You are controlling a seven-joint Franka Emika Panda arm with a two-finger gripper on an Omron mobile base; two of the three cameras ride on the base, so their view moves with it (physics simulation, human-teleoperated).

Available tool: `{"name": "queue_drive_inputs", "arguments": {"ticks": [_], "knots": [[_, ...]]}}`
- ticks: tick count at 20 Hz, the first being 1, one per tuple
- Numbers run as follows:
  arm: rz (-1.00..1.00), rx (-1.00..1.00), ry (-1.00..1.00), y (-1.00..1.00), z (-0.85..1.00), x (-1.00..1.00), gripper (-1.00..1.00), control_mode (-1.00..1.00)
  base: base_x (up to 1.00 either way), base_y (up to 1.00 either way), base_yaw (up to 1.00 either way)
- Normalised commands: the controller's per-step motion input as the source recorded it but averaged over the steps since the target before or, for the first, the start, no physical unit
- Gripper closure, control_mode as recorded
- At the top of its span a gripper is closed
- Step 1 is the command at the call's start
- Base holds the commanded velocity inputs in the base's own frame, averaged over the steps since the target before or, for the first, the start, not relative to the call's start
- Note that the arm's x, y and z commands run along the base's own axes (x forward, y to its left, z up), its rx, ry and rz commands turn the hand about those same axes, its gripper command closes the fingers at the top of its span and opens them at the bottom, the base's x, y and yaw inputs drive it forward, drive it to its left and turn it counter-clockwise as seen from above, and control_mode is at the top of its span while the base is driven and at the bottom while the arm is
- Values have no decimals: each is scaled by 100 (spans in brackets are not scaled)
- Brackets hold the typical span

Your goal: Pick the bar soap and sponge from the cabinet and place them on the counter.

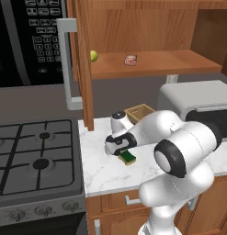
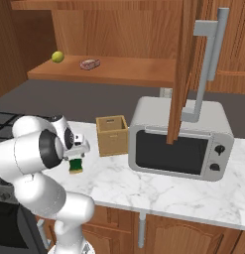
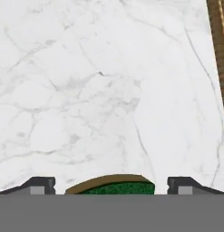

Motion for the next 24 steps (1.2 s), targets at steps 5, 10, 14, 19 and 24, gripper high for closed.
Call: {"name": "queue_drive_inputs", "arguments": {"ticks": [5, 10, 14, 19, 24], "knots": [[0, 9, -22, -9, 57, -26, -100, -100, 0, 0, 0], [-1, 14, -16, -18, 70, -28, -100, -100, 0, 0, 0], [-4, 10, -15, -20, 66, -28, -100, -100, 0, 0, 0], [-8, 10, -17, -15, 70, -20, -100, -100, 0, 0, 0], [-10, 9, -15, -14, 72, -24, -100, -100, 0, 0, 0]]}}
